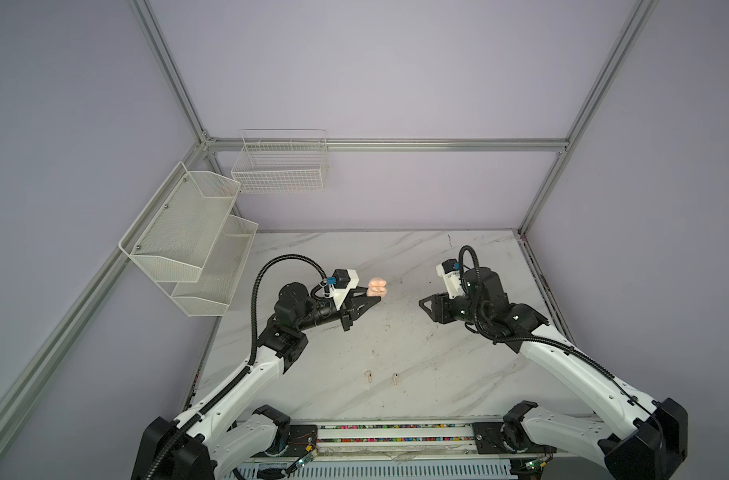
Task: Insert wireless bluetooth earbuds into charging case
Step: Open the charging case, then pick up the wireless bluetooth earbud from the bottom-center of the table.
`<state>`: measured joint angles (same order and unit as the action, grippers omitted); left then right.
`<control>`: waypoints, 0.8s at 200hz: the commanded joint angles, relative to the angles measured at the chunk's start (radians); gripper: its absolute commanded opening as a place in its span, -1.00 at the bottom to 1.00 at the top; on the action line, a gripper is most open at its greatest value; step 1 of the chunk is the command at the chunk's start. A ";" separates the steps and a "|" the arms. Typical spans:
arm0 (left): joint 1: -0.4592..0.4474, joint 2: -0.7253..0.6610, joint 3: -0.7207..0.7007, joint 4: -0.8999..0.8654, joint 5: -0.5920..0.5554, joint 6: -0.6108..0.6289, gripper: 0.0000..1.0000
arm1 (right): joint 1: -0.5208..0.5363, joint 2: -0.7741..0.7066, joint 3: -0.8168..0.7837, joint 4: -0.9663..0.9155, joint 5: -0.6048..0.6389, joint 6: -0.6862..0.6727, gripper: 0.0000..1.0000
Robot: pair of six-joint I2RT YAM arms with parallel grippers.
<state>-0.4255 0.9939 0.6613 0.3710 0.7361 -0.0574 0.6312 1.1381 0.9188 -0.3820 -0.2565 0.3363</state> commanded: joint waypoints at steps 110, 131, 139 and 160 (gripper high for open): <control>0.003 -0.422 -0.228 -0.098 -0.126 -0.017 -1.00 | 0.501 0.593 0.207 -0.066 0.180 0.203 -0.02; 0.003 -0.465 -0.242 -0.111 -0.128 -0.018 -1.00 | 0.518 0.633 0.235 -0.068 0.192 0.205 -0.02; 0.004 -0.476 -0.247 -0.111 -0.130 -0.019 -1.00 | 0.524 0.652 0.251 -0.070 0.196 0.205 -0.02; 0.002 -0.495 -0.256 -0.113 -0.126 -0.025 -1.00 | 0.536 0.709 0.313 -0.116 0.220 0.200 -0.05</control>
<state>-0.4255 0.5198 0.4423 0.2497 0.6014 -0.0673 1.1454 1.7935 1.1671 -0.4202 -0.0860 0.5442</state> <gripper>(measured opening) 0.198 0.483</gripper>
